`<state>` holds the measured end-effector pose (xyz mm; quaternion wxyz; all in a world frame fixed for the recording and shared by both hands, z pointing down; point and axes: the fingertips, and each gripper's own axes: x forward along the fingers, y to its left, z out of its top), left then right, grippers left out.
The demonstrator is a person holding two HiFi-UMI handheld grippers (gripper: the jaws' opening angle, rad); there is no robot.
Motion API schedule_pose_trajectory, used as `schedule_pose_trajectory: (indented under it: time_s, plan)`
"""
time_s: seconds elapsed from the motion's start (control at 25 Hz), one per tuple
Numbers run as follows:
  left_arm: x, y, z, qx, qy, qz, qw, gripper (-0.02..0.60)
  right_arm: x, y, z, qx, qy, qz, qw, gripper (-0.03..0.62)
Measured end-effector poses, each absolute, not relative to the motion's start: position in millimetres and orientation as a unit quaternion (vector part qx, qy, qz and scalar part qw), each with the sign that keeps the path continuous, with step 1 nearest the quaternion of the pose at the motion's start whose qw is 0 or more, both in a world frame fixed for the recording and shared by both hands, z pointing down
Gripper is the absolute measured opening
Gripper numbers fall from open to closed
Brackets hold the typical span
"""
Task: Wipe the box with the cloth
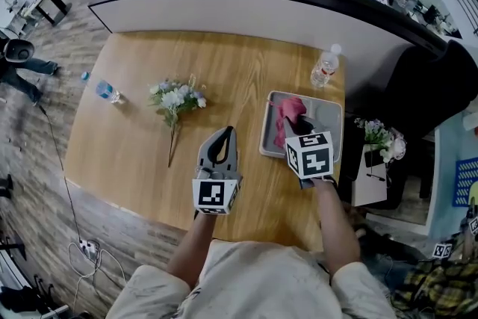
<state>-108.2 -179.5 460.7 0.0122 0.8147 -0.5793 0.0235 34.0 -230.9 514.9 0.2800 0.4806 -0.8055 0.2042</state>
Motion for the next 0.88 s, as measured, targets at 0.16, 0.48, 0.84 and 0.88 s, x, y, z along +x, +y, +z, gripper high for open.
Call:
schedule_pose_trajectory:
  time_s: [0.16,0.48,0.84,0.88]
  plan:
    - [-109.8,-181.3,462.8,0.814,-0.581,0.025,0.015,0.014,14.3,-218.8,536.6,0.46,-0.808,0.231,0.287,0.057]
    - [-111.1,-181.2,468.9,0.813,-0.581,0.033,0.02,0.014,-12.2,-198.0,597.6,0.431,-0.793,0.278,0.33,0.057]
    - [-106.0,-182.2,476.5,0.816,-0.576,0.039,0.029,0.014,-14.0,-198.6,600.5,0.417,-0.793,0.303,0.324,0.057]
    - [-105.3,-183.2,476.3,0.817,-0.575,0.039,0.029,0.014,-14.0,-198.9,600.3,0.417,-0.794,0.301,0.324,0.057]
